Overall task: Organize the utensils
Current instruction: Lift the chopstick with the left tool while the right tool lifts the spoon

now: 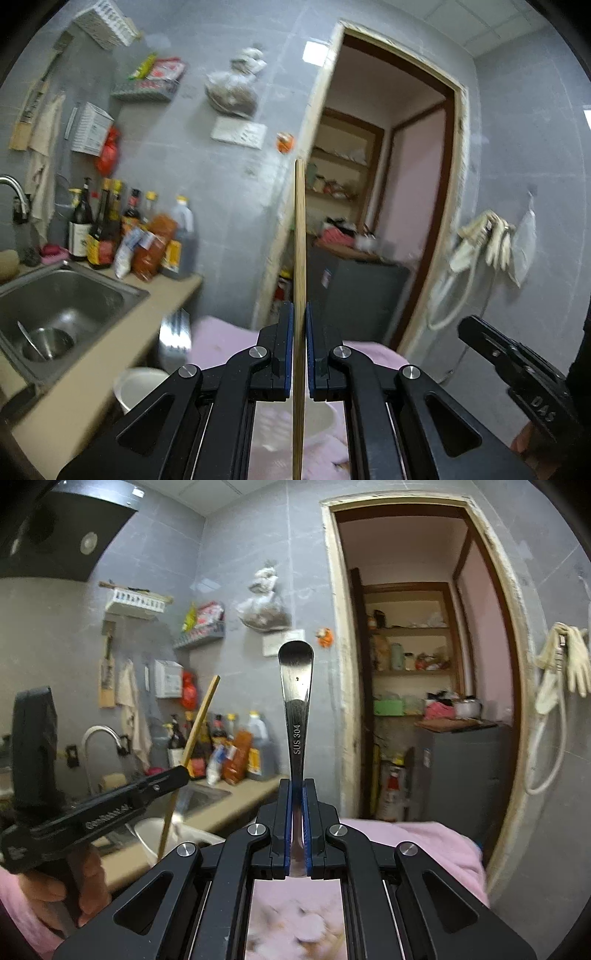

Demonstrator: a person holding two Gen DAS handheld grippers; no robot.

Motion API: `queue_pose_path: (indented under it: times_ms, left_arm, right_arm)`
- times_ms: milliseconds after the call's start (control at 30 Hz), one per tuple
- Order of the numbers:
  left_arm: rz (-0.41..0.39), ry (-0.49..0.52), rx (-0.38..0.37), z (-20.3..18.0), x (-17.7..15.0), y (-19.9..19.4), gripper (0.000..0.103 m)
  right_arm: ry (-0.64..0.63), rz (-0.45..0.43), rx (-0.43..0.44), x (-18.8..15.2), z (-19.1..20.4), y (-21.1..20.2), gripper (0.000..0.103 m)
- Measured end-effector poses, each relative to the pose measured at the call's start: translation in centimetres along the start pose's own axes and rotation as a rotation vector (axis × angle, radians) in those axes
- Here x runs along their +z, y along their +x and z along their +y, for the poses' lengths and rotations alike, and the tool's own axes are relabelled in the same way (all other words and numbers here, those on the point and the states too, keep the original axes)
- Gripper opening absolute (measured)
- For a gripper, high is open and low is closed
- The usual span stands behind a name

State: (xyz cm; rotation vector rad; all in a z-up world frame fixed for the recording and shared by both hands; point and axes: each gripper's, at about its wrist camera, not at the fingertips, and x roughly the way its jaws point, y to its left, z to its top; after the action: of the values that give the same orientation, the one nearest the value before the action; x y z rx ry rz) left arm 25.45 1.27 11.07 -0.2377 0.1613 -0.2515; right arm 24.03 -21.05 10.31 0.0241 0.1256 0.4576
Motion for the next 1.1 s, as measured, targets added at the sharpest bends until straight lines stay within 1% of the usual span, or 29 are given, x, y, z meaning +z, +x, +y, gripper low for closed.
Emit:
queue_pose_path:
  times_ms: [133,267,400,500,600,800,1100]
  left_arm:
    - [-0.064,-0.029,0.035,3.4,1.4,0.0,0.004]
    - [-0.116,-0.061,0.080,6.8,2.1,-0.1,0.004]
    - [-0.113,-0.120,0.107,9.7,2.0,0.5,0.004]
    - [-0.106,-0.145,0.129,10.9,1.4,1.1,0.004]
    - [-0.102,-0.145,0.146,11.1,0.9,1.6,0.004]
    - [-0.097,-0.128,0.163,10.7,-0.3,2.5,0.004]
    - [-0.056,-0.116,0.184,9.9,-2.7,3.0,0.004]
  right_arm:
    - [0.009,-0.004,0.069,1.3,1.6,1.7,0.003]
    - [-0.009,0.021,0.116,1.6,3.5,3.7,0.003]
    - [-0.018,0.069,0.133,0.4,4.6,5.6,0.003]
    - [-0.014,0.109,0.133,-0.6,4.8,6.8,0.003]
    - [-0.016,0.153,0.125,-1.8,4.3,7.7,0.003]
    - [-0.007,0.211,0.115,-3.3,3.4,8.4,0.003]
    - [0.007,0.273,0.148,-4.7,3.7,9.7,0.003]
